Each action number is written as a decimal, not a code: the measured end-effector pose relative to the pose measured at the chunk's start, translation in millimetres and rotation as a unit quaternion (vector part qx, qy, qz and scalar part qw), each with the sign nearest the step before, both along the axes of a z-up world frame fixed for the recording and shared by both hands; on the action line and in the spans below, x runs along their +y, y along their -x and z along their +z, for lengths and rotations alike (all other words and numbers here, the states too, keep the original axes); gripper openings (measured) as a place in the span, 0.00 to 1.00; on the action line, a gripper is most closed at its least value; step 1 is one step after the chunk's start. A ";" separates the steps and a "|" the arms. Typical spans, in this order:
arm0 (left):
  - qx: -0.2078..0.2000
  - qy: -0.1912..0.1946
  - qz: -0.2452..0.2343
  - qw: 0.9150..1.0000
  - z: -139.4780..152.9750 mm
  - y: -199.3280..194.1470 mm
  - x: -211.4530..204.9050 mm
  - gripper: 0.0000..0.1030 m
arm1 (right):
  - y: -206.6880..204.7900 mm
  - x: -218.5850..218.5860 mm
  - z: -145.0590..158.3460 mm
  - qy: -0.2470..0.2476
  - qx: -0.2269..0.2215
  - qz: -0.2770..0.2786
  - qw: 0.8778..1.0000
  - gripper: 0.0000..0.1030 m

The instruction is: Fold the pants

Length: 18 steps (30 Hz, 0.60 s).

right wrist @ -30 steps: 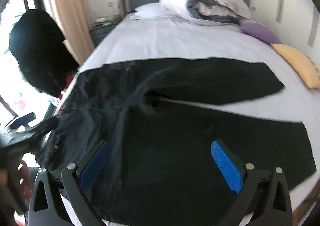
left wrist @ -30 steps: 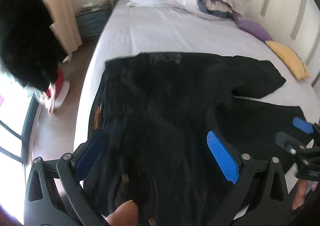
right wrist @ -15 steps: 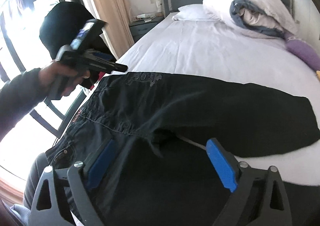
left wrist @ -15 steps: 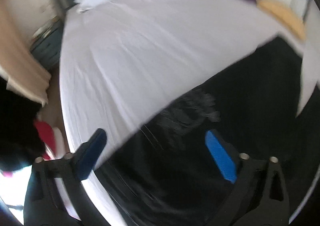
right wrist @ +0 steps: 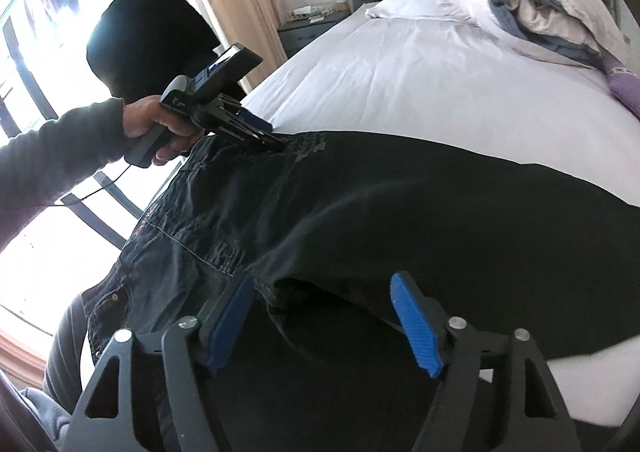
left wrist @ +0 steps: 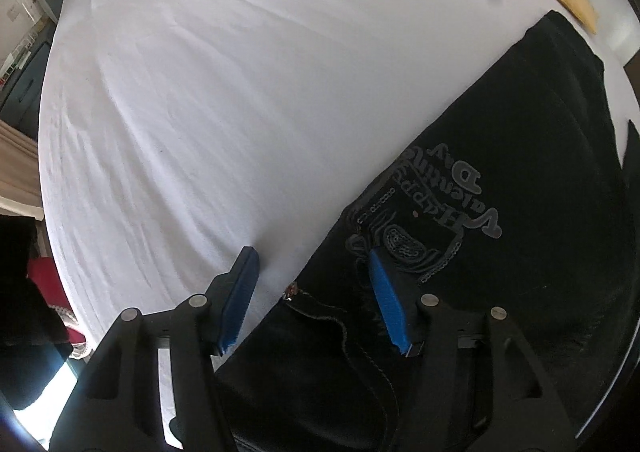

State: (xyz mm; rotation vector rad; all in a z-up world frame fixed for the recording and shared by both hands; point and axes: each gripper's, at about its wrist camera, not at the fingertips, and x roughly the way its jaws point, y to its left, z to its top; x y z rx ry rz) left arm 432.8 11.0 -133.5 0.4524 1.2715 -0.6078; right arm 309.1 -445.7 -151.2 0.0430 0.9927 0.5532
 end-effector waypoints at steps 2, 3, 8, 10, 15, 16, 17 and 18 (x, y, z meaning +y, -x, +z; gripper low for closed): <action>0.008 0.012 -0.004 1.000 0.9 8.4 -5.1 0.27 | -2.6 3.7 1.9 0.000 -0.002 0.008 1.000 0.68; 0.004 0.011 -0.008 1.000 4.0 11.4 -8.2 0.22 | -4.5 5.4 3.1 0.001 -0.004 0.012 1.000 0.66; -0.013 0.038 -0.004 0.999 20.4 25.4 2.2 0.07 | -19.0 17.8 15.7 0.019 -0.019 0.049 0.998 0.59; -0.040 0.060 0.004 0.997 39.5 42.3 15.6 0.07 | -25.7 20.4 21.6 0.026 -0.028 0.069 0.997 0.55; -0.126 0.065 -0.022 0.990 73.9 94.9 27.6 0.07 | -57.5 27.5 32.0 0.080 -0.043 0.103 0.990 0.47; -0.139 0.063 -0.027 0.988 76.6 99.7 30.5 0.07 | -64.5 30.2 34.1 0.093 -0.047 0.109 0.989 0.47; -0.153 0.060 -0.034 0.986 79.9 111.8 37.3 0.07 | -72.0 32.9 35.4 0.105 -0.052 0.118 0.986 0.47; -0.168 0.056 -0.041 0.983 81.7 119.8 36.0 0.07 | -77.0 36.1 36.1 0.114 -0.056 0.127 0.984 0.47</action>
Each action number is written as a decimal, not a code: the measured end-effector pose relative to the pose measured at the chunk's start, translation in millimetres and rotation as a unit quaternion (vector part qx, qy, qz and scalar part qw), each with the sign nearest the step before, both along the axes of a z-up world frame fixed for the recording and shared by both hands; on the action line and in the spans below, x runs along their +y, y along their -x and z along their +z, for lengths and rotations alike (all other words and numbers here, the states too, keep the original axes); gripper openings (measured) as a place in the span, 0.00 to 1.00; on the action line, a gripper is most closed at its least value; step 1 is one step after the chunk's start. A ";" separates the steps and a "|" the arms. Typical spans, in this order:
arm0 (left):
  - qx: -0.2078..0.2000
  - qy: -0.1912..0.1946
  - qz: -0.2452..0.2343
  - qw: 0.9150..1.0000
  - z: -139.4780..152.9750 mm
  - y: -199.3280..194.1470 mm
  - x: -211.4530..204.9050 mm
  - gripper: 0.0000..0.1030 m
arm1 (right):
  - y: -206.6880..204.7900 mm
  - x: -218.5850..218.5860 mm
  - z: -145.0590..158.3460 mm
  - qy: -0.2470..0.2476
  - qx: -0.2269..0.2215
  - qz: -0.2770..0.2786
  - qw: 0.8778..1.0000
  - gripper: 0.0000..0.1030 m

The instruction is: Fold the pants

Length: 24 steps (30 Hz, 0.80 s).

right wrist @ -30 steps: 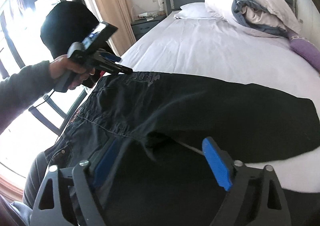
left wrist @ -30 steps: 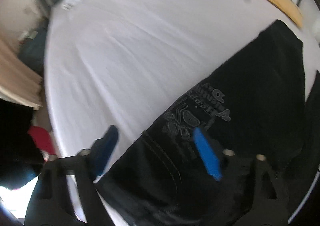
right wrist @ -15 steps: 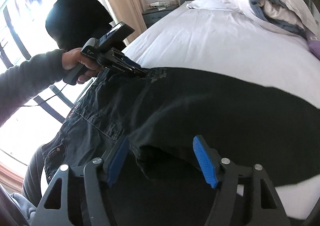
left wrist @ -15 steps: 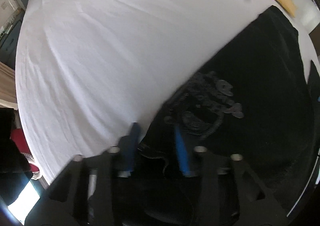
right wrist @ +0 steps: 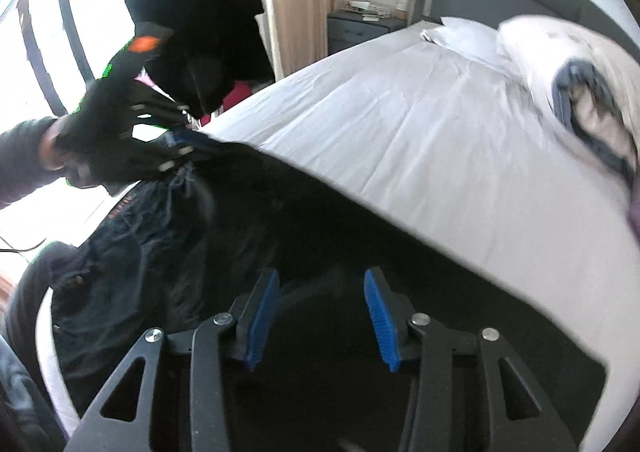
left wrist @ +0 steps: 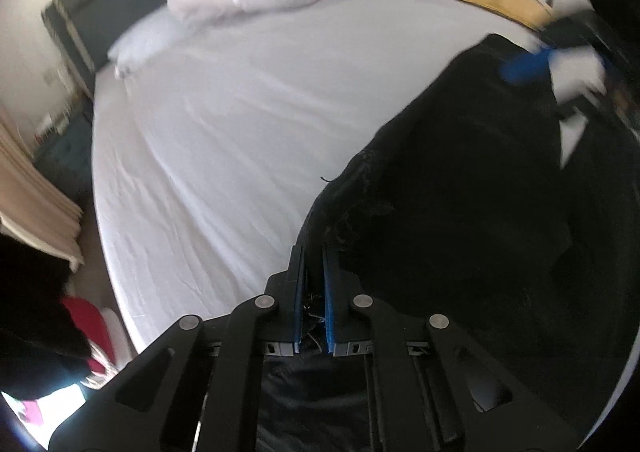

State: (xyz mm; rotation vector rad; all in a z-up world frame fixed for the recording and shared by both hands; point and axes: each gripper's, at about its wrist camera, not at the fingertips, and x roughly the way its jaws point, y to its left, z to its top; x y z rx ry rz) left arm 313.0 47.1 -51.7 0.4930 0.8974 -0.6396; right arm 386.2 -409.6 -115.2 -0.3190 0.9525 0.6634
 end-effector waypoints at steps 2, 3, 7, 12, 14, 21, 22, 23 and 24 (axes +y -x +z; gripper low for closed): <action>-0.016 -0.002 -0.005 1.000 1.3 11.2 2.8 0.07 | -11.2 9.8 -2.0 0.026 -0.003 0.023 0.999 0.47; -0.017 0.002 -0.005 1.000 2.3 14.2 0.5 0.07 | -16.7 14.7 -4.3 0.041 -0.003 0.030 0.999 0.47; -0.016 0.009 -0.004 1.000 6.7 9.1 5.1 0.07 | -29.1 31.9 -16.5 0.076 0.001 0.058 0.995 0.47; -0.019 0.016 -0.004 1.000 9.0 10.8 -14.4 0.07 | -42.3 48.2 -30.8 0.111 0.006 0.071 0.991 0.47; -0.019 0.017 -0.005 1.000 7.8 13.5 -14.5 0.07 | -49.1 49.7 -36.2 0.118 0.013 0.073 0.990 0.47; -0.018 0.019 -0.006 1.000 6.3 16.3 -14.3 0.07 | -70.7 53.5 -54.2 0.145 0.052 0.084 0.984 0.19; -0.018 0.019 -0.007 1.000 5.8 16.6 -14.7 0.07 | -72.5 54.0 -57.3 0.155 0.056 0.090 0.982 0.13; -0.020 0.018 -0.007 1.000 5.1 25.4 -14.8 0.07 | -72.5 53.8 -58.4 0.159 0.059 0.093 0.981 0.13; -0.022 0.016 -0.007 1.000 4.0 26.9 -15.2 0.07 | -72.1 54.8 -59.0 0.160 0.059 0.094 0.981 0.11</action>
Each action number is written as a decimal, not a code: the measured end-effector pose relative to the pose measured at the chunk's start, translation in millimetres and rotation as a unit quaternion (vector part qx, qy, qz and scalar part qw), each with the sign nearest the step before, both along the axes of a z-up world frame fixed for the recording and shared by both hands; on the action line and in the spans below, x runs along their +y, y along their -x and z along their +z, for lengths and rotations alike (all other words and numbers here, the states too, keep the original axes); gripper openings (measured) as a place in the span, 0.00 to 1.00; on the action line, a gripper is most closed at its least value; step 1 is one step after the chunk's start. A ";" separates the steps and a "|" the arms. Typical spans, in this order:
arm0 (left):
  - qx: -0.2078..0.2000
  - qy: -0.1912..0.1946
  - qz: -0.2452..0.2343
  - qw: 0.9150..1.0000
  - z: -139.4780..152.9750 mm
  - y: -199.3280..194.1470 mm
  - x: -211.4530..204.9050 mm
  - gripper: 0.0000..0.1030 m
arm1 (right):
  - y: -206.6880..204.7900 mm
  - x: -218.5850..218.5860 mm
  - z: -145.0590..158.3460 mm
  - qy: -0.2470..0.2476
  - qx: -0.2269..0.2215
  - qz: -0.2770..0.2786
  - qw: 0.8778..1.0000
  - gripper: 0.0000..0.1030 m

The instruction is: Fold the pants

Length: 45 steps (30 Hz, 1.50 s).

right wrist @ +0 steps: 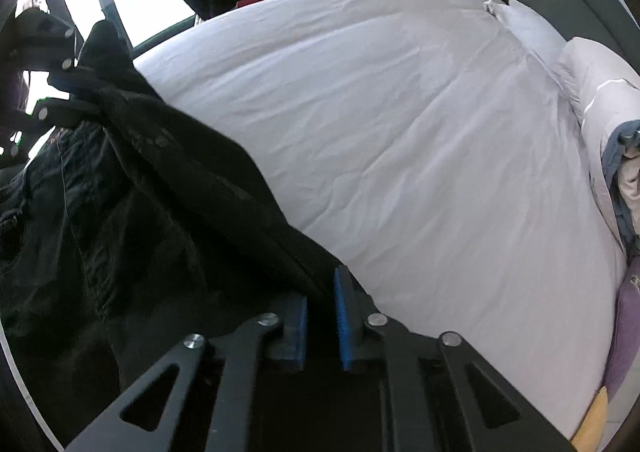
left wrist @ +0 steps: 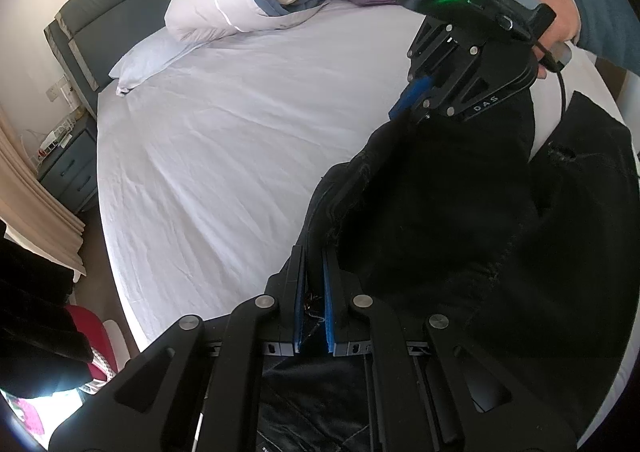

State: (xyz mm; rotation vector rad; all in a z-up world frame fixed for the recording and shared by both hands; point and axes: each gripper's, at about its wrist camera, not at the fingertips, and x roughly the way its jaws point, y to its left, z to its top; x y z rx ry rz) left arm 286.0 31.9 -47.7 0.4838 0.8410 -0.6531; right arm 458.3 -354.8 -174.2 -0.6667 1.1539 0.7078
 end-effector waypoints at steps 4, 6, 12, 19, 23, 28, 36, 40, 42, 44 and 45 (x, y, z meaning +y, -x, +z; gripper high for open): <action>0.000 0.002 0.002 1.000 0.5 3.8 -1.3 0.07 | 3.0 -4.7 5.8 -0.012 0.005 -0.007 1.000 0.08; -0.002 0.004 0.002 1.000 2.0 7.5 -1.5 0.07 | 5.3 -7.0 9.0 -0.022 0.004 -0.017 1.000 0.07; -0.011 0.009 0.007 1.000 12.9 23.5 -0.6 0.07 | 21.0 -24.0 25.7 -0.104 0.025 -0.100 0.989 0.05; -0.007 0.016 0.016 1.000 20.1 65.5 4.5 0.07 | 80.2 -51.4 35.4 -0.269 0.086 -0.242 0.928 0.05; 0.003 0.023 0.015 1.000 19.5 106.8 5.3 0.07 | 118.8 -63.9 23.4 -0.336 0.117 -0.294 0.887 0.05; 0.024 0.022 0.009 0.999 9.5 169.3 3.7 0.07 | 168.6 -80.7 1.7 -0.385 0.157 -0.347 0.841 0.05; 0.049 0.012 0.003 0.999 -9.2 247.4 -6.4 0.07 | 221.2 -87.1 -7.8 -0.416 0.178 -0.368 0.813 0.05; 0.042 0.005 -0.007 0.999 -10.1 279.3 -8.7 0.07 | 231.4 -84.5 -8.9 -0.401 0.183 -0.364 0.821 0.05; 0.038 -0.007 -0.014 0.999 -12.7 292.3 -12.8 0.07 | 237.7 -76.8 -7.1 -0.379 0.176 -0.353 0.837 0.05; 0.043 -0.007 -0.015 0.999 -14.5 298.5 -14.5 0.07 | 243.0 -69.3 -4.8 -0.362 0.170 -0.347 0.848 0.05; 0.045 -0.005 -0.015 0.999 -15.3 304.8 -14.8 0.07 | 246.4 -65.6 -3.0 -0.353 0.163 -0.343 0.855 0.05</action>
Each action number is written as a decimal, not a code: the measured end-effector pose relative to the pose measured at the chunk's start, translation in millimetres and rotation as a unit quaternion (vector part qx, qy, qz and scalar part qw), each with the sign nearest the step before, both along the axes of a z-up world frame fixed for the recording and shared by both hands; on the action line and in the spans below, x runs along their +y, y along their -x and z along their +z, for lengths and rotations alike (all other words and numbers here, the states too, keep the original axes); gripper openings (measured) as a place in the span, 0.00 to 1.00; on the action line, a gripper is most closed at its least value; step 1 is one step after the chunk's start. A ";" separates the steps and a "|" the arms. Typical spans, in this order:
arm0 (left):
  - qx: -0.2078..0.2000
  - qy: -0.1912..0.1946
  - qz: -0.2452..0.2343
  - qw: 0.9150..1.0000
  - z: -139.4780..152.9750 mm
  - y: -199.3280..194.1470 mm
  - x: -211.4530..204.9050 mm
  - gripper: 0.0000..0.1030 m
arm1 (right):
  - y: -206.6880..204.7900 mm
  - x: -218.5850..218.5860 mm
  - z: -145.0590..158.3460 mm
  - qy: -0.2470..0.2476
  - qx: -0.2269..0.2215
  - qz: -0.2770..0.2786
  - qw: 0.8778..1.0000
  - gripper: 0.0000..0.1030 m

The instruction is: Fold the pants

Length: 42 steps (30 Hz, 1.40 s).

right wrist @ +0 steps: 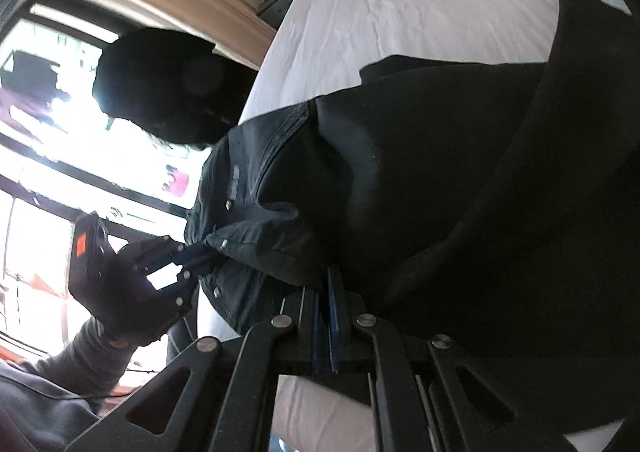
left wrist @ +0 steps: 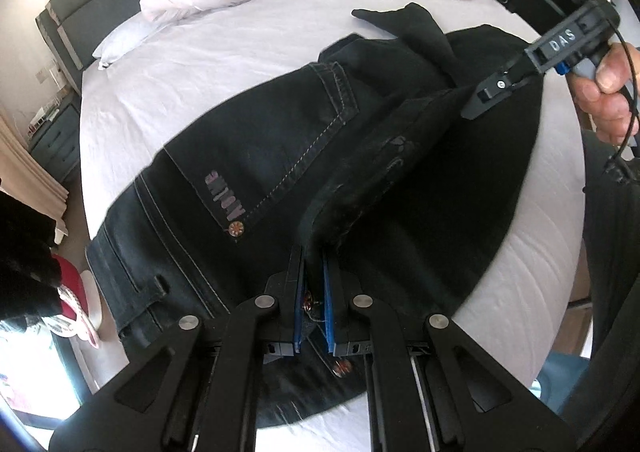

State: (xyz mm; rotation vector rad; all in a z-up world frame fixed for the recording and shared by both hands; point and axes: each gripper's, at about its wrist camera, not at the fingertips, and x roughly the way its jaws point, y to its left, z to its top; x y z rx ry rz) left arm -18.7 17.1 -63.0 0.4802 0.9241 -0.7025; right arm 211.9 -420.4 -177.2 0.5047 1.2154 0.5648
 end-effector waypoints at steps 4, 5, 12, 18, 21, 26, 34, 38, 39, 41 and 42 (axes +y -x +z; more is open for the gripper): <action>0.000 -0.002 -0.010 1.000 1.1 18.2 -5.0 0.07 | 6.5 17.2 4.3 0.055 -0.017 0.018 0.998 0.05; -0.002 -0.006 -0.015 1.000 -0.2 25.6 -5.4 0.07 | 9.2 21.7 4.0 0.071 -0.022 0.024 0.997 0.05; -0.005 -0.020 -0.037 0.999 -1.3 39.0 -8.1 0.07 | 14.6 46.3 4.8 0.139 -0.046 0.042 0.988 0.05; -0.004 -0.020 -0.033 0.999 1.7 29.2 1.1 0.07 | 8.8 63.9 1.9 0.186 -0.070 0.057 0.978 0.05; -0.009 -0.020 -0.032 0.999 0.0 22.0 5.9 0.07 | 19.6 62.3 1.3 0.197 -0.079 0.061 0.975 0.05; -0.009 -0.022 -0.032 0.999 -3.9 27.1 10.3 0.07 | 21.5 76.4 -0.2 0.217 -0.086 0.075 0.969 0.05; -0.014 -0.025 -0.020 0.999 -11.8 26.1 10.2 0.09 | 40.8 85.5 -18.7 0.234 -0.087 0.088 0.964 0.07; 0.001 -0.007 -0.006 1.000 -0.6 23.4 19.2 0.13 | 39.7 80.9 -22.8 0.216 -0.086 0.072 0.970 0.10; 0.005 0.000 -0.001 1.000 3.8 23.7 22.8 0.14 | 40.3 79.2 -23.0 0.212 -0.087 0.071 0.971 0.11; 0.007 0.022 0.012 1.000 19.0 23.6 30.1 0.16 | 41.5 79.7 -24.1 0.208 -0.092 0.070 0.971 0.14; 0.005 0.035 0.019 0.999 29.1 22.7 32.5 0.16 | 42.1 81.2 -24.4 0.204 -0.096 0.072 0.972 0.23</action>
